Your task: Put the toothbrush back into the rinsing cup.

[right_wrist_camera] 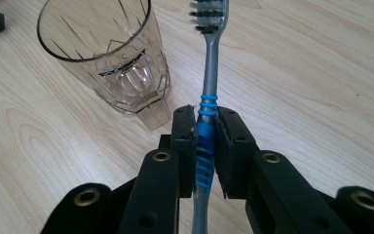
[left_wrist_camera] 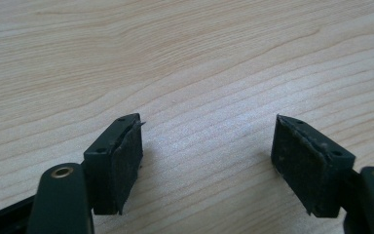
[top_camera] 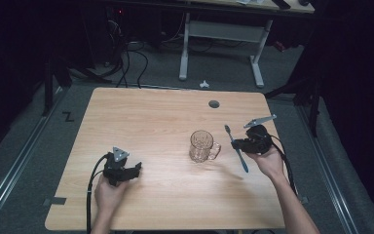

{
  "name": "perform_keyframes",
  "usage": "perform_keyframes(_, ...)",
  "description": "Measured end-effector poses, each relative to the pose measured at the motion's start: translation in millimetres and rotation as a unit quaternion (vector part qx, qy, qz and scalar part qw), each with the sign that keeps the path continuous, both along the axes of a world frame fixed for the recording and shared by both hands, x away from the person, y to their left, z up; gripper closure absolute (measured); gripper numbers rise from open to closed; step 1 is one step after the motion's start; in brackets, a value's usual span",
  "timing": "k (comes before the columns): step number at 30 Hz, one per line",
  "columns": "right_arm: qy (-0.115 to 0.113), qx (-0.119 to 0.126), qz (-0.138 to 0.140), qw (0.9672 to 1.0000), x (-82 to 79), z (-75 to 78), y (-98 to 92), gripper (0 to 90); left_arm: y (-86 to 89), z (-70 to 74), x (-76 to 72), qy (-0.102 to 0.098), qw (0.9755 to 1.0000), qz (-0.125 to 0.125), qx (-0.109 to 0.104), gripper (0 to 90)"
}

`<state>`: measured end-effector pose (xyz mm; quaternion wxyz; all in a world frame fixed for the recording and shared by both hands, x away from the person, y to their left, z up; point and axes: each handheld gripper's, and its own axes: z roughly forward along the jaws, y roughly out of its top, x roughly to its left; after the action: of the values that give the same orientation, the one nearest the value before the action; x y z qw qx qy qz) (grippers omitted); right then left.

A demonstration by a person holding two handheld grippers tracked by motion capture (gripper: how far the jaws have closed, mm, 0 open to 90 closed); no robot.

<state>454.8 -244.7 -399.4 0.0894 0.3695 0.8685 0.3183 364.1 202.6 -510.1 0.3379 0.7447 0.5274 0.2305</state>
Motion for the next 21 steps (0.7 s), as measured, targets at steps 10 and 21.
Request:
perform_keyframes(10, -0.016, 0.03, 0.007, 0.9994, -7.3, 2.9, 2.3, 79.5, -0.2, -0.1, 0.0, -0.001, 1.0, 0.001, 0.0, 27.7)
perform_keyframes(21, -0.031, 0.058, 0.011, 0.9978, -11.7, 4.6, 3.9, 79.6, -0.2, -0.1, 0.0, -0.001, 1.0, 0.001, 0.0, 27.7)
